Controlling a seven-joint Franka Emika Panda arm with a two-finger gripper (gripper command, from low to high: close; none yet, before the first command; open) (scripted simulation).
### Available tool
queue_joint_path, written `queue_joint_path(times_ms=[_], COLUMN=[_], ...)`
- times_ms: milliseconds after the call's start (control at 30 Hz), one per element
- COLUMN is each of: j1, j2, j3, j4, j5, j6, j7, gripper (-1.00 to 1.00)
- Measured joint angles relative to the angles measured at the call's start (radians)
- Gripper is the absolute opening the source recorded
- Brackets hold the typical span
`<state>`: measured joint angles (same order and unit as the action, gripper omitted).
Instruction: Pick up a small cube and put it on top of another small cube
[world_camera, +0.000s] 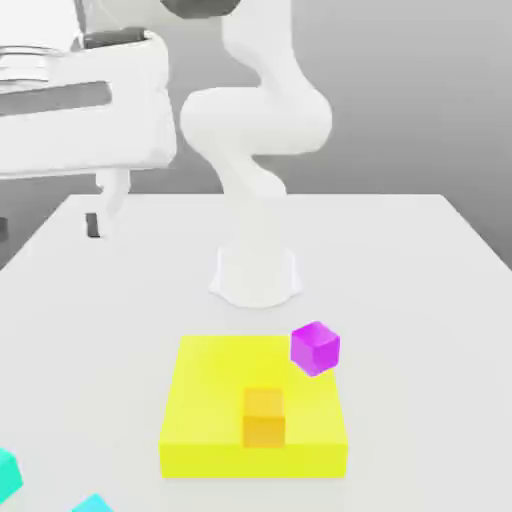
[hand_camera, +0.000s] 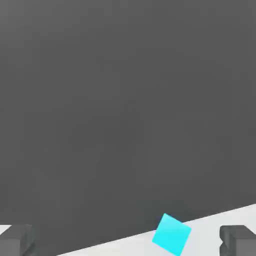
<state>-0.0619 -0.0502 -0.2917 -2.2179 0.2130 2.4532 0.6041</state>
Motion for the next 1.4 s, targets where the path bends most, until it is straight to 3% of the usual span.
queue_joint_path(times_ms=[433, 567, 600, 833, 1000, 1400], j1=[-0.151, -0.204, -0.218, -0.220, -0.165, -0.052], j2=[0.457, 0.600, 0.632, 0.638, 0.501, 0.413], j3=[-0.061, -0.018, -0.002, 0.000, -0.050, 0.087], j4=[0.048, 0.078, 0.086, 0.087, 0.054, 0.053], j5=[0.077, 0.128, 0.144, 0.147, 0.063, -0.087], j6=[0.106, 0.193, 0.216, 0.219, 0.120, 0.064], j7=[-0.085, -0.124, -0.135, -0.138, -0.112, -0.415], gripper=[0.00, 0.00, -1.00, -1.00, -1.00, -1.00])
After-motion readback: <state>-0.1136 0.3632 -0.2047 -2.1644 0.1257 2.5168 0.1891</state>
